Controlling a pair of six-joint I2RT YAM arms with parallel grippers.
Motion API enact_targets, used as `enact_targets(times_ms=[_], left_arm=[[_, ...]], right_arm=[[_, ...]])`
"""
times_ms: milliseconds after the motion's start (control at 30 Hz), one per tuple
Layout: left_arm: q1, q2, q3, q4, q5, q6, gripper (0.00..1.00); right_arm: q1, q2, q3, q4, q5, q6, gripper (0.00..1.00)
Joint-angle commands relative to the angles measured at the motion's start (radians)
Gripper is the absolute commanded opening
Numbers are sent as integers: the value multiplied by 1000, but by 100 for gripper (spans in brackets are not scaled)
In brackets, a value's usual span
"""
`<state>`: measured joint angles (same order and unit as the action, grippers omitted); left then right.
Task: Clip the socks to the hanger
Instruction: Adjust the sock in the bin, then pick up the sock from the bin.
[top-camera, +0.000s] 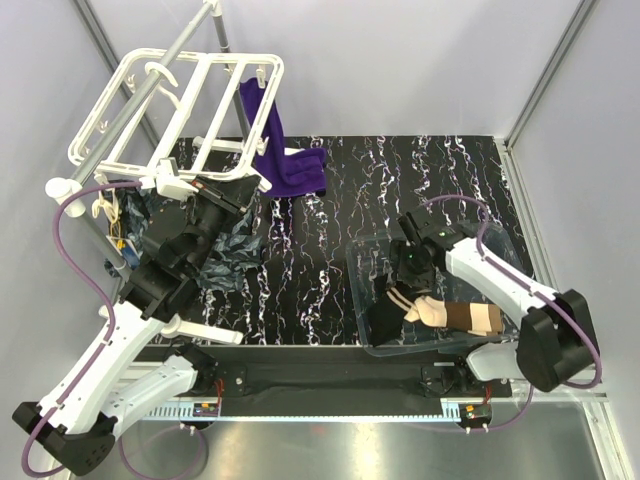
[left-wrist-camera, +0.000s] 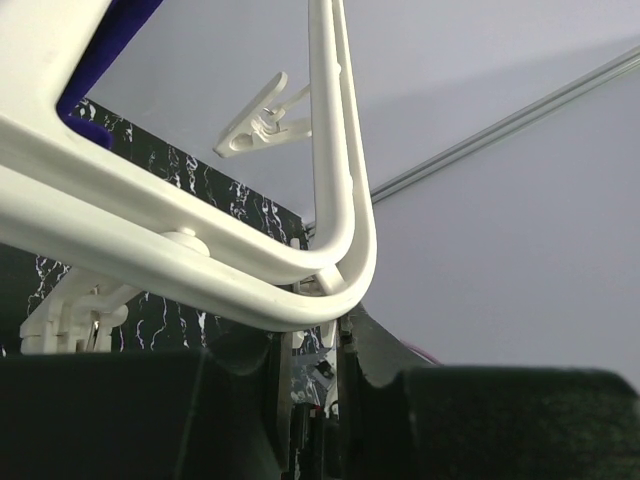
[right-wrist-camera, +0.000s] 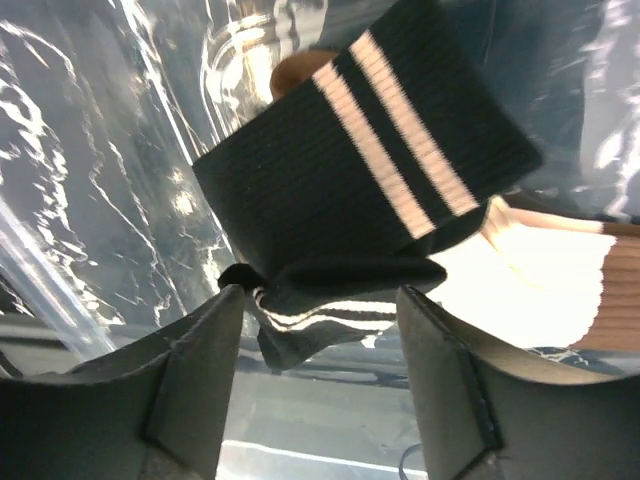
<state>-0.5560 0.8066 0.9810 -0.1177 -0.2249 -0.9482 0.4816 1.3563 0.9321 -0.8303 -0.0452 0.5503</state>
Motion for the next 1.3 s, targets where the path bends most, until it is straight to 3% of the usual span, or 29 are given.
enact_targets(times_ms=[0,167,267,433,567,800,1033,1167,1267], left_arm=[[-5,-6,-2,0,72,6,0],[-5,-15,-16,9,68,5,0],[-5,-11,-19,15,76,3,0],[-5,-9,-22,10,79,2,0],[-5,-7,-27,15,82,-4,0],[-5,-10,-21,4,78,0,0],[-5,-10,-22,1,76,3,0],[-7,-15,-25,-3,81,3,0],[-5,-23,-22,-10,84,5,0]], right_arm=[[3,-106,25,7,105,49,70],[5,-256,-70,31,122,187,68],[5,-295,-144,128,79,276,66],[35,-235,-142,183,53,355,66],[48,-191,-141,200,125,366,62],[48,-119,-133,227,166,341,44],[51,-140,-118,188,195,316,9],[54,-215,-53,82,258,229,0],[52,-281,23,-8,236,116,0]])
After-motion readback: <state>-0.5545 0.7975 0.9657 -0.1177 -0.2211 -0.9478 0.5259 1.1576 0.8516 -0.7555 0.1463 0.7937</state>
